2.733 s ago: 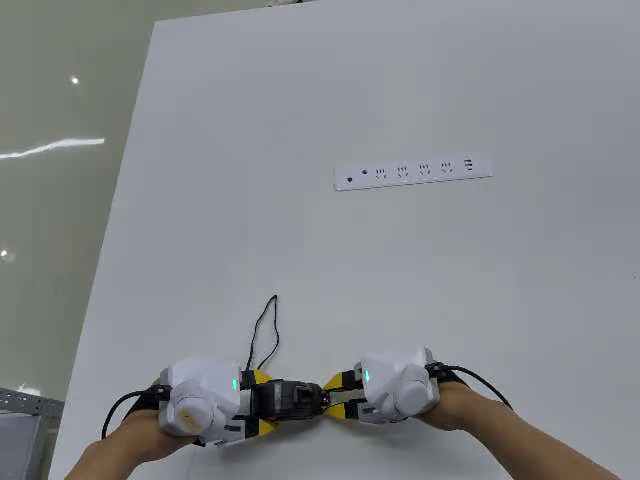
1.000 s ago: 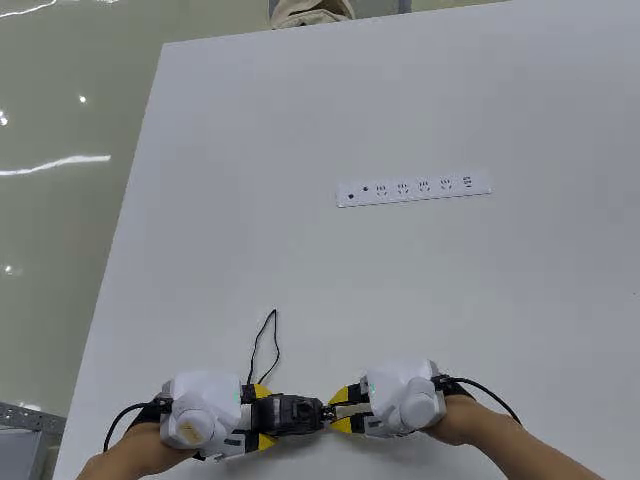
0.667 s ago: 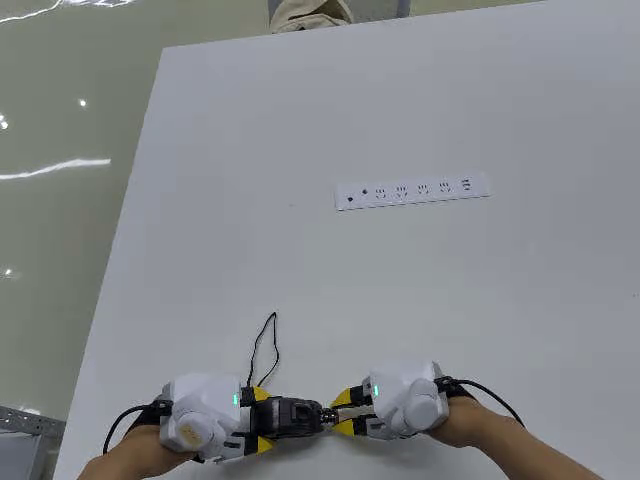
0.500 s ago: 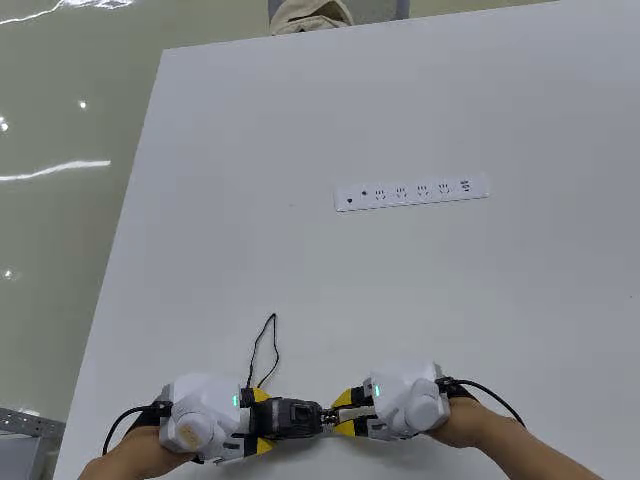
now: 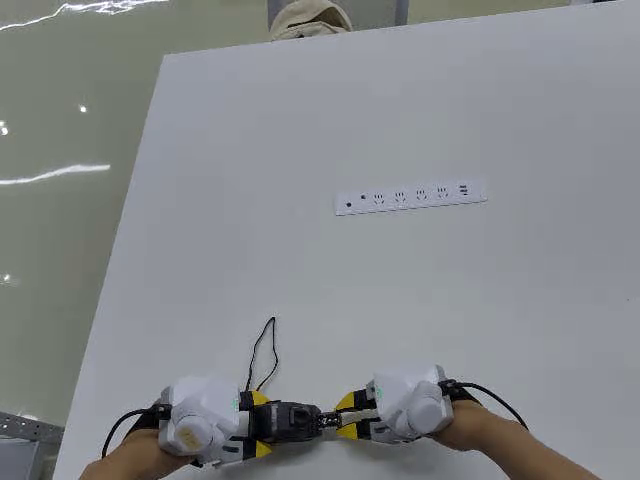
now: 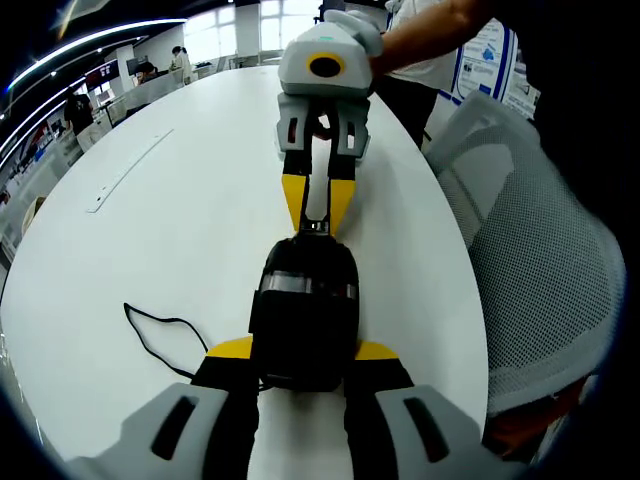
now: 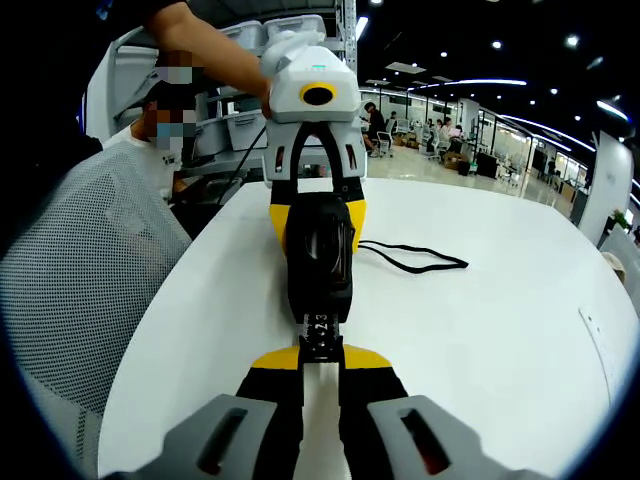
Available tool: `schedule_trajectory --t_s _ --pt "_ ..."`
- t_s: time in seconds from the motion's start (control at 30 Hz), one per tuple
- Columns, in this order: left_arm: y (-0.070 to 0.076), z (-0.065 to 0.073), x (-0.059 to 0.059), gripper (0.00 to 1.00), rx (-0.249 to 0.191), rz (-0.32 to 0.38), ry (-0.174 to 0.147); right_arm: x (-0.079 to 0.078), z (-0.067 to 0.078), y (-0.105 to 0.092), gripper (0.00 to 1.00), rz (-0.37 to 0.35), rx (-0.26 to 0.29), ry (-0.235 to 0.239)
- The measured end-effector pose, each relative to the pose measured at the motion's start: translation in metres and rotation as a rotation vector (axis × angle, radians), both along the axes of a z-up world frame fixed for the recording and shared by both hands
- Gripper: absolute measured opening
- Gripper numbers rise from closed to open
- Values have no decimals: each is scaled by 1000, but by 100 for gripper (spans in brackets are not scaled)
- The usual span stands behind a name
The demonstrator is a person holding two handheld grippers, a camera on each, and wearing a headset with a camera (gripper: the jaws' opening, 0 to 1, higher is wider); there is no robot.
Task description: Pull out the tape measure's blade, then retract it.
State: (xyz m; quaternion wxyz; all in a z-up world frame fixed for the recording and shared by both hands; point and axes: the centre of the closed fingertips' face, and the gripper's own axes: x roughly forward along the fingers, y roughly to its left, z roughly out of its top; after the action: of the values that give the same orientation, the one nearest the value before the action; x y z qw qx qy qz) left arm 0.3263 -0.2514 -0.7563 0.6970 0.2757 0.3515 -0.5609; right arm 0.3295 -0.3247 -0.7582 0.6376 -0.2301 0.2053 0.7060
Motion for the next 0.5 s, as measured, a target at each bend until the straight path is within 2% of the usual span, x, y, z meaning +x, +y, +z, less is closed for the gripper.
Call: schedule_trajectory --t_s 0.5 --pt "0 -1 0 28 3 -3 2 1 0 -6 10 -5 -6 5"
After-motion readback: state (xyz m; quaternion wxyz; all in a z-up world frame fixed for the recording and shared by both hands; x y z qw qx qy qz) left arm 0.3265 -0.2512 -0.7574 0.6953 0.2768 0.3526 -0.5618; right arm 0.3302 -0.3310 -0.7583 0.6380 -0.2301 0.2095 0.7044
